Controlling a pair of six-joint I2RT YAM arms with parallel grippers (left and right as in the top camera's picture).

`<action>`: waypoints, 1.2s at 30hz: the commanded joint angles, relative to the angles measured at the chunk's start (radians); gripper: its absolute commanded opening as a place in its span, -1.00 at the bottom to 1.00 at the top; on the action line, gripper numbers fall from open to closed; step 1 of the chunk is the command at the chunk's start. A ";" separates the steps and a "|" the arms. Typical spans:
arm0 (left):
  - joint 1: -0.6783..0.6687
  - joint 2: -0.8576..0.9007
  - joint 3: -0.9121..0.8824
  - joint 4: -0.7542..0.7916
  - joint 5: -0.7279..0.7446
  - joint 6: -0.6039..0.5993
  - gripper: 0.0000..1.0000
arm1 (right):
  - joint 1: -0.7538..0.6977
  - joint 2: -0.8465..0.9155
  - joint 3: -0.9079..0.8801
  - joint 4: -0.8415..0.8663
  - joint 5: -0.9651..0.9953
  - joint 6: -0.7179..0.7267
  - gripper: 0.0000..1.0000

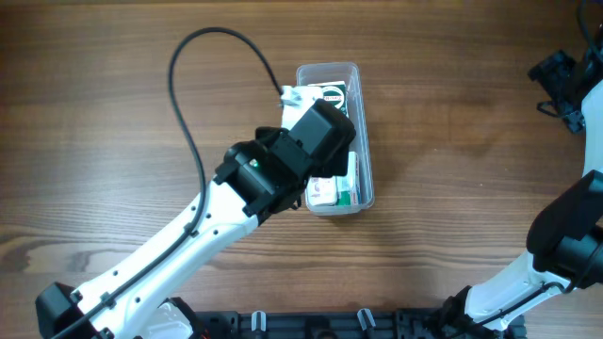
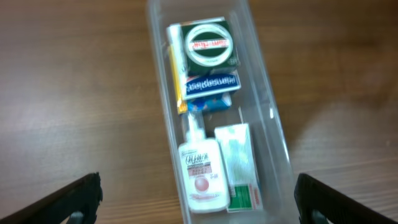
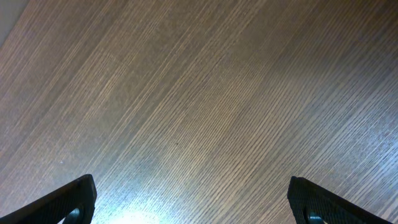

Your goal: Pack container

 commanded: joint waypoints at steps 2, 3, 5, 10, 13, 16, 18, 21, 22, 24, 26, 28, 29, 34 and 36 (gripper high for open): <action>0.062 -0.044 -0.205 0.240 0.111 0.258 1.00 | 0.001 0.013 -0.003 0.003 -0.005 0.012 1.00; 0.097 -0.062 -0.256 0.304 0.172 0.294 1.00 | 0.001 0.013 -0.003 0.003 -0.005 0.013 1.00; 0.185 -0.117 -0.343 0.388 0.300 0.320 0.99 | 0.001 0.013 -0.003 0.003 -0.005 0.013 1.00; 0.364 -0.305 -0.494 0.416 0.437 0.320 0.99 | 0.001 0.013 -0.003 0.003 -0.005 0.013 0.99; 0.411 -0.473 -0.618 0.454 0.429 0.320 0.99 | 0.001 0.013 -0.003 0.003 -0.005 0.013 0.99; 0.459 -0.624 -0.756 0.539 0.430 0.320 0.99 | 0.001 0.013 -0.003 0.003 -0.005 0.013 0.99; 0.501 -0.752 -0.874 0.627 0.439 0.316 1.00 | 0.001 0.013 -0.003 0.003 -0.005 0.013 1.00; 0.560 -0.930 -1.013 0.696 0.459 0.316 0.99 | 0.001 0.013 -0.003 0.003 -0.005 0.013 1.00; 0.594 -1.007 -1.060 0.695 0.475 0.316 0.99 | 0.001 0.013 -0.003 0.003 -0.005 0.012 1.00; 0.635 -1.097 -1.116 0.695 0.490 0.317 0.99 | 0.001 0.013 -0.003 0.003 -0.005 0.013 0.99; 0.660 -1.153 -1.163 0.695 0.485 0.317 0.99 | 0.001 0.013 -0.003 0.003 -0.005 0.013 1.00; 0.677 -1.187 -1.195 0.696 0.485 0.317 0.99 | 0.001 0.013 -0.003 0.003 -0.005 0.013 0.99; 0.690 -1.209 -1.214 0.697 0.486 0.317 1.00 | 0.001 0.013 -0.003 0.003 -0.005 0.012 0.99; 0.743 -1.333 -1.274 0.699 0.489 0.317 0.99 | 0.001 0.013 -0.003 0.003 -0.005 0.013 1.00; 0.757 -1.367 -1.283 0.699 0.489 0.317 1.00 | 0.001 0.013 -0.003 0.003 -0.005 0.013 1.00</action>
